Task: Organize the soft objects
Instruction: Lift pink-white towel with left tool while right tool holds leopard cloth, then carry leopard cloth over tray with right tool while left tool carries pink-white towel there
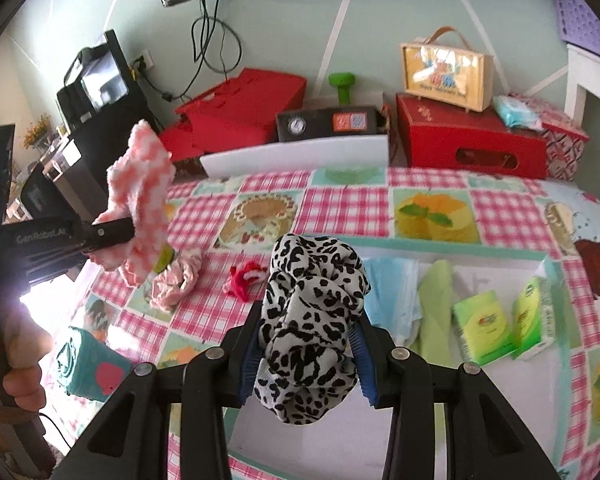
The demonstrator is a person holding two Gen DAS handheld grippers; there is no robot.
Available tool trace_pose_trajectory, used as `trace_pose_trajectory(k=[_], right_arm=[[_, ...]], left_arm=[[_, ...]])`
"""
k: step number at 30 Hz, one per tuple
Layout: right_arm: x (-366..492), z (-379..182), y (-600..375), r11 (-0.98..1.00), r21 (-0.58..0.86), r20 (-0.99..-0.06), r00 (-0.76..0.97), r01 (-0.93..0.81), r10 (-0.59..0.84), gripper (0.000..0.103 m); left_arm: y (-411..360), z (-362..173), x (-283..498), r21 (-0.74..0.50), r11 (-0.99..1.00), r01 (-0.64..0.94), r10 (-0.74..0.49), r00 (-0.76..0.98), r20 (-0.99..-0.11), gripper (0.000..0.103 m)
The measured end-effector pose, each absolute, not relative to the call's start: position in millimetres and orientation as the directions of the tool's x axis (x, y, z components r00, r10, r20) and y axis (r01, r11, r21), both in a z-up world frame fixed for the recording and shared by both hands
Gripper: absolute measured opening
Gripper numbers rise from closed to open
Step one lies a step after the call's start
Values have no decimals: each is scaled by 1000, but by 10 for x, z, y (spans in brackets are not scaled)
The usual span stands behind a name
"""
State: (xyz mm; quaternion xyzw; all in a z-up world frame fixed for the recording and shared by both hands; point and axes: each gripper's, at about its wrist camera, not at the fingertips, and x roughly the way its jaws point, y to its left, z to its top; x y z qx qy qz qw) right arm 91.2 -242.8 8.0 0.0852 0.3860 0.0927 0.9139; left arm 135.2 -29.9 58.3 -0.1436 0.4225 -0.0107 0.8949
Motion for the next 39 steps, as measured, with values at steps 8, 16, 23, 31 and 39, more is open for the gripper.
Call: trace_pose_trajectory(k=[8,16,23,31,39], right_arm=[[759,310,-2892,979,203,-660,742,24,119,43],[543,430,-3428,963,212,-646,763,169,8,43],[400,424,-3690,944,224,-659,751,242,-37,43],[274,399,-3811,934,220,-668,741,280,-65,43],[278,268,-3805,934,216,-709,704,283,-49,43]], left_arm=[[-502,651,1333,-259,965,-40,-173,648,-742,19],[-896,586,1337,-244,968,60,-228,612,-757,19],[-1305,430,1281,-230,961,156,-277,551,-787,19],[-1619,261,1198,-217,951,218,-299,495,-816,19],[-1745,74,1155,-213,949,231,-298,447,-844,19]])
